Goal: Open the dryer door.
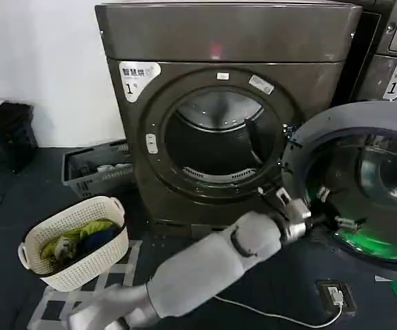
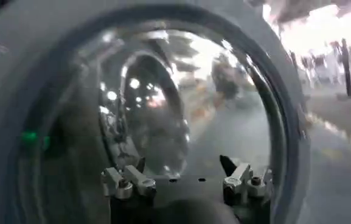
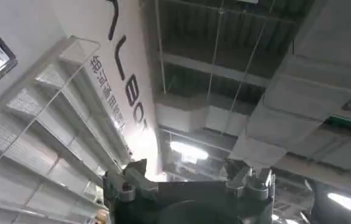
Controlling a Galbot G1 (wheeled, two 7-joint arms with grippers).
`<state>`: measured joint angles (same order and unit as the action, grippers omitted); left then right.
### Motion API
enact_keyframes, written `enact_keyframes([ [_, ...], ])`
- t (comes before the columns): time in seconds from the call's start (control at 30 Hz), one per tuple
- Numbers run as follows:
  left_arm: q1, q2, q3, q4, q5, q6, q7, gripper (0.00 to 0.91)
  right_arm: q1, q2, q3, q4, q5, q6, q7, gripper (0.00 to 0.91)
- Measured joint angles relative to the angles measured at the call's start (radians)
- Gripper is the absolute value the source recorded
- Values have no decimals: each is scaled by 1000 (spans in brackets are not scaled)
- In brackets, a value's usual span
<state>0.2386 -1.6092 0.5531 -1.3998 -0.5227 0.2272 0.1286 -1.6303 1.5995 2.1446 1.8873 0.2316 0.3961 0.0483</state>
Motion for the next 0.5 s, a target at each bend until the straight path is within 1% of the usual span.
enact_keyframes([
  [0.2,4,0,-8,0,1,-16,-84,907,9,9,-14,11,-18,13,0,907],
  [0.37,-3,0,-13,10,20,-23,-171,907,16,10,-21,28,-22,13,0,907],
  [0.5,-2,0,-18,21,58,-12,-198,907,18,10,-25,36,-24,14,1,907],
])
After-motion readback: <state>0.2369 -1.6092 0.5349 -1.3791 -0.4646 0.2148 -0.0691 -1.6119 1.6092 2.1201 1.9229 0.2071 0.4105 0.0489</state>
